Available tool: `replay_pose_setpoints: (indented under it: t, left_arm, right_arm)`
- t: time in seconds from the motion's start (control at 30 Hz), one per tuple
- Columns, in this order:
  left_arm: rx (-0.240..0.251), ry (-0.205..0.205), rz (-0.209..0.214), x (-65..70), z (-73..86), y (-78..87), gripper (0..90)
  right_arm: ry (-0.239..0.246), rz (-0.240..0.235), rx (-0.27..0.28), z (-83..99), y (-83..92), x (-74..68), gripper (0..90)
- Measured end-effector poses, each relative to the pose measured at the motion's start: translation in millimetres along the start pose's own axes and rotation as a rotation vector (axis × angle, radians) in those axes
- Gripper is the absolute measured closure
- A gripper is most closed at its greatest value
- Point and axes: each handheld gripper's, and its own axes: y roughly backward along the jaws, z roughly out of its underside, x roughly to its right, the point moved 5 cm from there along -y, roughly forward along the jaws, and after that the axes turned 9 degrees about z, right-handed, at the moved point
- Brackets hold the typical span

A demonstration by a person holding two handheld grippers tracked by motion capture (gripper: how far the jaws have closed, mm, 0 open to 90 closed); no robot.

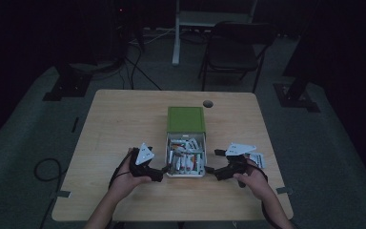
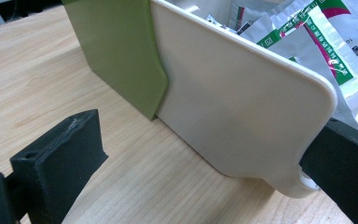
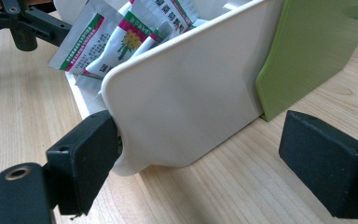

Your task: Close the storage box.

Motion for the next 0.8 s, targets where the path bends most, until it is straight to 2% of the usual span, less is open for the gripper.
replay_pose_setpoints:
  t: [0.8]
  left_arm:
    - [0.0,0.016,0.003,-10.6,-4.6,-7.3,1.9]
  right_arm:
    - [-0.02,0.024,0.0,-4.3,-6.0,10.1,11.4]
